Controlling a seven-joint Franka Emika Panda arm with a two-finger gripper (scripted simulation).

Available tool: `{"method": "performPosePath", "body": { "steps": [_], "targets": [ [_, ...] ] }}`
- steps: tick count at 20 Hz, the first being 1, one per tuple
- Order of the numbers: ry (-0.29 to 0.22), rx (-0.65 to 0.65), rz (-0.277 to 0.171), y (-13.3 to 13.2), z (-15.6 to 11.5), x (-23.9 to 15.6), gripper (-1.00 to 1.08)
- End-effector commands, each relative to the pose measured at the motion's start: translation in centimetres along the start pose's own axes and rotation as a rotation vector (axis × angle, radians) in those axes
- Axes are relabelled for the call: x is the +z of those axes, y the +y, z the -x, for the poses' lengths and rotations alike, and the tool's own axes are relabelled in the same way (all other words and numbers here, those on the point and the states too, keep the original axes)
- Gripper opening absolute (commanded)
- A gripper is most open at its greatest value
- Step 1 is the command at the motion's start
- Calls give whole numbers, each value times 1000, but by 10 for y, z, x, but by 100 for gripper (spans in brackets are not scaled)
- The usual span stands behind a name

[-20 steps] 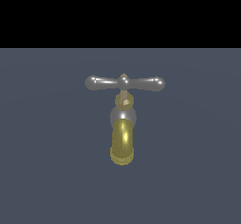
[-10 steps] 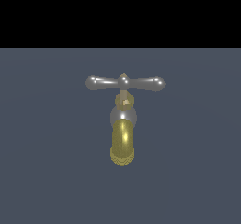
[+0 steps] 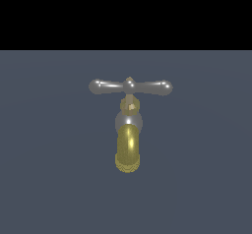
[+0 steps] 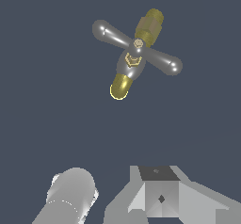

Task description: Turn on the faucet by rotating a designated handle.

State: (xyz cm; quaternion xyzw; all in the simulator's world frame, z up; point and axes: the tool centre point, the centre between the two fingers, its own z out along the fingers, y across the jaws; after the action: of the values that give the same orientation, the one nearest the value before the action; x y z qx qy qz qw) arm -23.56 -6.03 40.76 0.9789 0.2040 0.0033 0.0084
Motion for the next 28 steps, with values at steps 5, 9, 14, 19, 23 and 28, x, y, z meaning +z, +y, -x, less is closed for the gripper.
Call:
{"method": "performPosePath", "body": {
  "steps": [5,9,14,19,23,28],
  "targets": [
    [1,-165,-2,16,-5,32,-100],
    [1,-265,-3,25,-9,52,-100],
    [2,-390,-5,37,-16,76,-100],
    [2,-514,-6,47,-25,101,-100],
    [2,-611,-7,54,-32,120,-100],
    [2,-729,-8,62,-42,143,-100]
  ]
}}
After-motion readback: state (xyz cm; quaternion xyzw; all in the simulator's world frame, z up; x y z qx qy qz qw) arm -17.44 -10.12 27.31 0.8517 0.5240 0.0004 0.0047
